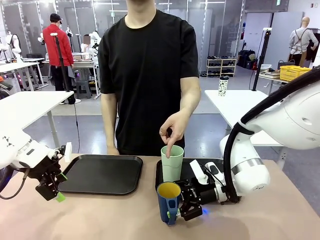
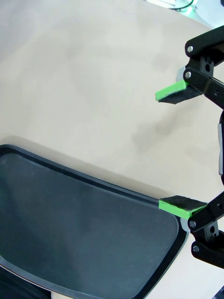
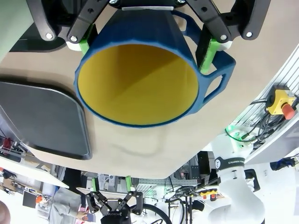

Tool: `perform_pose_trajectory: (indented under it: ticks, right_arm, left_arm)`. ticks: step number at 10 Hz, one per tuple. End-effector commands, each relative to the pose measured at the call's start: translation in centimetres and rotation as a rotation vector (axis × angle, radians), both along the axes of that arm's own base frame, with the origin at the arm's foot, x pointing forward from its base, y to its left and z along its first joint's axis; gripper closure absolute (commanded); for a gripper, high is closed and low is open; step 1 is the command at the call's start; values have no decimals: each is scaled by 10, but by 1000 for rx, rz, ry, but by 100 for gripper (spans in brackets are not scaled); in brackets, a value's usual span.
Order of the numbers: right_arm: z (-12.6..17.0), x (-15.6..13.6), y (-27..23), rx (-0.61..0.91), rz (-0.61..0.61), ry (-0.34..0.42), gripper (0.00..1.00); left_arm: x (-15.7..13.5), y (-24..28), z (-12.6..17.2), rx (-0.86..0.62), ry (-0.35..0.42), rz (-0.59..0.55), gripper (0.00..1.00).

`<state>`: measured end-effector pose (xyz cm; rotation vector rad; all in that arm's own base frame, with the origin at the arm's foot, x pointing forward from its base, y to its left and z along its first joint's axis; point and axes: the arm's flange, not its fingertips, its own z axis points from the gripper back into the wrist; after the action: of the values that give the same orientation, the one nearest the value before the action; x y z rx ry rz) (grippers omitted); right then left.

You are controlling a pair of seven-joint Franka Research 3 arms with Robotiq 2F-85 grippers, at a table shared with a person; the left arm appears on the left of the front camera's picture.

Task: Sort and store the cups by type.
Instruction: Pick up the Handle plastic cup and place it into the empty Flat Tray.

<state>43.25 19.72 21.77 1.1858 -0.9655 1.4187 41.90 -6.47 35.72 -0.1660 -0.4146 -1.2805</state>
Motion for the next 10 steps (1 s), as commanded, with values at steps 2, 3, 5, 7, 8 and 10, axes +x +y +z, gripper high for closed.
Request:
perform_pose_trajectory:
  ticks: [2, 3, 5, 7, 8, 10]
  right_arm:
    - [-13, 3, 8, 10, 17, -32, 0]
    - [-12, 2, 7, 3, 19, -51, 0]
    - [-11, 3, 5, -1, 23, -74, 18]
    - [-12, 3, 5, -3, 29, -70, 37]
    - [-12, 4, 5, -2, 29, -69, 55]
    - [-5, 5, 5, -41, -17, -35, 56]
  left_arm:
    - [-4, 1, -2, 15, -11, 6, 0]
    - [-4, 1, -2, 15, -11, 6, 0]
    - [-4, 1, -2, 15, -11, 6, 0]
    - [-4, 1, -2, 15, -11, 6, 0]
    - [-4, 1, -2, 15, -11, 6, 0]
    - [-4, 1, -2, 15, -11, 6, 0]
